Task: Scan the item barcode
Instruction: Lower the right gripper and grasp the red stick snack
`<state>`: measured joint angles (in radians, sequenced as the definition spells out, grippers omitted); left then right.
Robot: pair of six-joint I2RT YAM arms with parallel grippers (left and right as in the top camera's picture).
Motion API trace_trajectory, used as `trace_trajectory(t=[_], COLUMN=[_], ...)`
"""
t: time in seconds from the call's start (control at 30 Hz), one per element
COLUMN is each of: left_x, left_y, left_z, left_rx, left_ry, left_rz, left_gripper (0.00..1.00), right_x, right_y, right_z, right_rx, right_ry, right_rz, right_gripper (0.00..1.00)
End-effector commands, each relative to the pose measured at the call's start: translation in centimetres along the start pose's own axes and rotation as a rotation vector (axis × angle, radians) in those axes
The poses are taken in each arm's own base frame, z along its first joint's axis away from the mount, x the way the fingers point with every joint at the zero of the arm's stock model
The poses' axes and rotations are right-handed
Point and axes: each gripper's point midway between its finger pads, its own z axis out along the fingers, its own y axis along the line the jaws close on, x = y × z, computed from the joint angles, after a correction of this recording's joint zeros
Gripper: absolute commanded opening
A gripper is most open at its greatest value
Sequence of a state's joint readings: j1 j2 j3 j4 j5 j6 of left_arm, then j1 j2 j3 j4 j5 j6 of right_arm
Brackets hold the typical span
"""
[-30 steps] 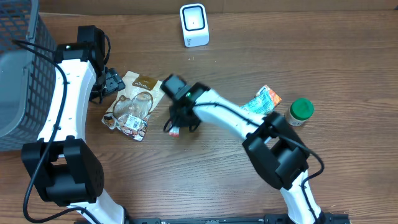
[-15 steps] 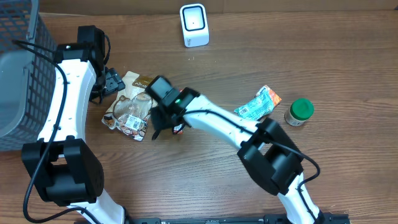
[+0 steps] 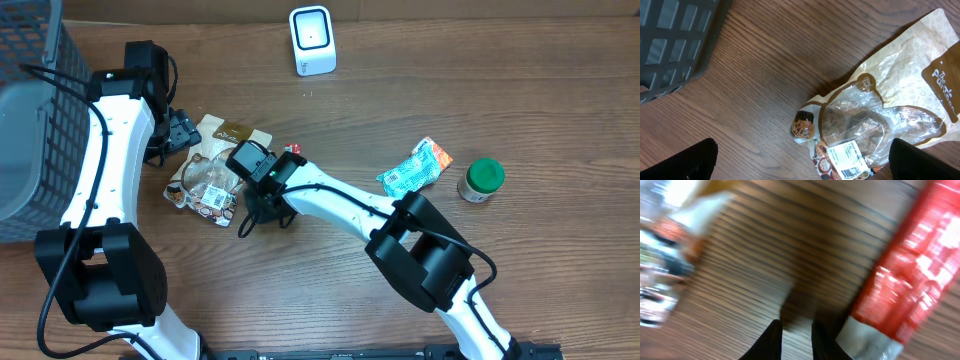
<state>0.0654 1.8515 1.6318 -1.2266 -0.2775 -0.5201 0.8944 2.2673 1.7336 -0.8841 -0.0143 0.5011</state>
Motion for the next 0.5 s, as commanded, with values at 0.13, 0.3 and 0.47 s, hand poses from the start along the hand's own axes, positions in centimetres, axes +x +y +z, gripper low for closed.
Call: trace_trajectory(t=[0.13,0.3,0.47], left_x=[-0.5,-0.5,-0.5], left_y=[-0.1,-0.1,-0.2], left_z=[-0.8,-0.8,-0.8], left_rx=[0.005,0.005,0.005], left_ry=[-0.028,-0.028,-0.028], left_rz=[0.0,0.0,0.0], left_gripper=[1.0,1.0,1.0], right_x=[1.9,2.3,2.2], right_y=[-6.4,-8.8,-11.2], right_z=[0.3,-0.2,-1.2], right_rx=[0.242,0.296,0.341], right_ry=[0.09,0.131,0.174], right_rz=[-0.003,0.022,-0.014], right_gripper=[0.22,0.28,0.39])
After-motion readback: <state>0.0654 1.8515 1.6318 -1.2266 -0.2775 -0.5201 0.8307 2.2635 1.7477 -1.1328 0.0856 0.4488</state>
